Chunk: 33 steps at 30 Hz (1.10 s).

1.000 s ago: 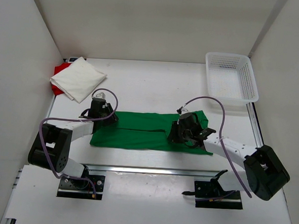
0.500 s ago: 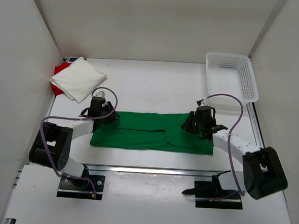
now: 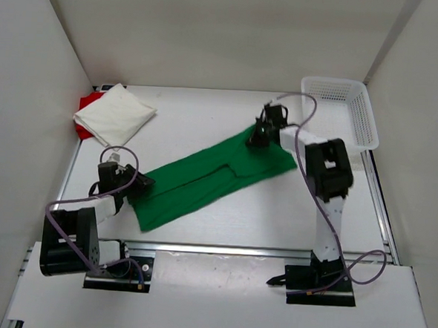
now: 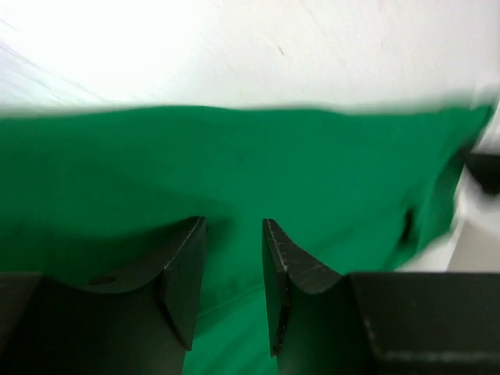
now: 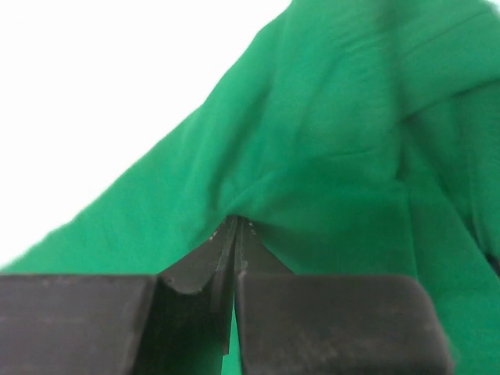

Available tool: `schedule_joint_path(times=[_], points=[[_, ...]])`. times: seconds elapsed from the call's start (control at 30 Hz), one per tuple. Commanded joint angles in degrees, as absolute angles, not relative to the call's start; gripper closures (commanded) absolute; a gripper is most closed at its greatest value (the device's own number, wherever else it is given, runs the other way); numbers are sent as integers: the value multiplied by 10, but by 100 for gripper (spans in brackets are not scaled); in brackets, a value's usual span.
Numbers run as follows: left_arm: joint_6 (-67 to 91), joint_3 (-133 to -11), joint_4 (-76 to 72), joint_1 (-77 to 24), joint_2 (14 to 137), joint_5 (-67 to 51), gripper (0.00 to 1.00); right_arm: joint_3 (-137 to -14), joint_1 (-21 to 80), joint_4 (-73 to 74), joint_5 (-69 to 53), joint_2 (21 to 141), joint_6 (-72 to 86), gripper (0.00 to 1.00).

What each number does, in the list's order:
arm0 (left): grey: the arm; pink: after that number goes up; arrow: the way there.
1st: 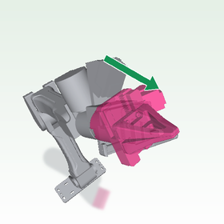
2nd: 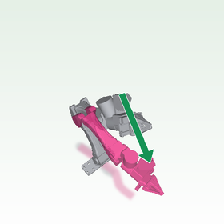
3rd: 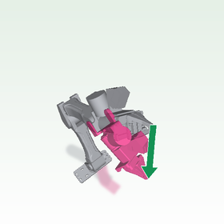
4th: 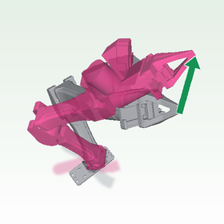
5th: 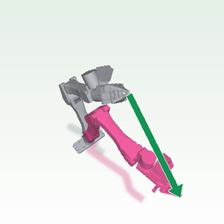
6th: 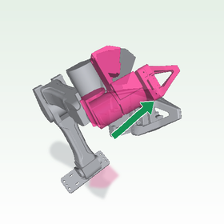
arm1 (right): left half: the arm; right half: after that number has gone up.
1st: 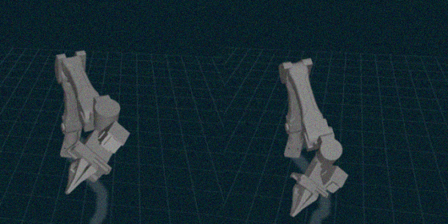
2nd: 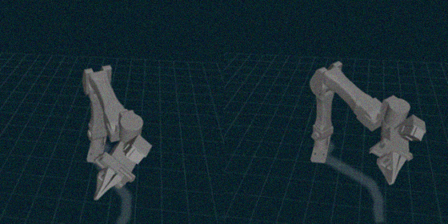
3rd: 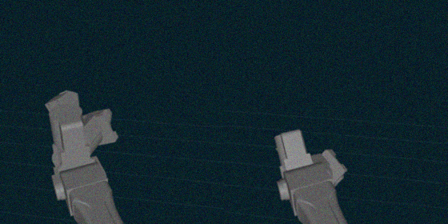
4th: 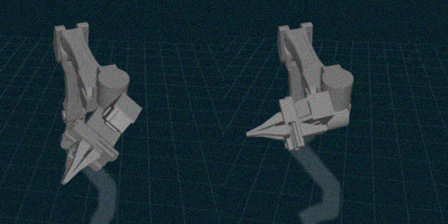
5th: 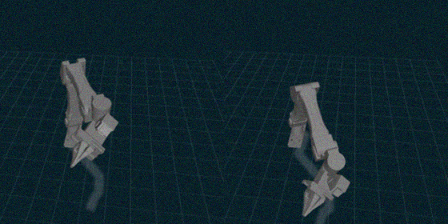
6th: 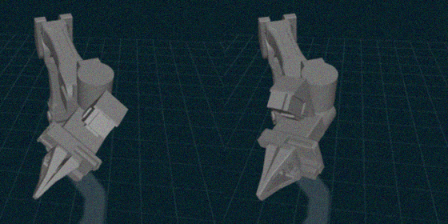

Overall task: Fold and stack the t-shirts
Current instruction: Rotate the tshirt 90 degrees

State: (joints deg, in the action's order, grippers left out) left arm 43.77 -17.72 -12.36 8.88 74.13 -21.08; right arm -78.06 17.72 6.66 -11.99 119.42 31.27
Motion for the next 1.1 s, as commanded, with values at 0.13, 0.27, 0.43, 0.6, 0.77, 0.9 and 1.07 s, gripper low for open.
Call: schedule_joint_path(times=[0.13,0.27,0.43,0.6,0.77,0.9,1.07], points=[[348,-210,69,-11,537,-88,49,-1592,187,404,-225,1559,264,100],[334,-235,98,-87,496,-33,32,-1311,179,267,-235,1331,269,100],[312,-269,83,-155,587,-54,1,-1164,220,298,-171,1169,195,75],[279,-319,85,-193,652,-94,1,-758,271,84,-161,945,268,64],[316,-269,-30,-137,656,-223,1,-494,349,-43,-153,829,321,60],[338,-263,-49,-127,661,-230,29,-432,400,-111,-148,856,366,60],[339,-262,-19,-157,634,-182,38,-472,437,-150,-131,946,393,56]])
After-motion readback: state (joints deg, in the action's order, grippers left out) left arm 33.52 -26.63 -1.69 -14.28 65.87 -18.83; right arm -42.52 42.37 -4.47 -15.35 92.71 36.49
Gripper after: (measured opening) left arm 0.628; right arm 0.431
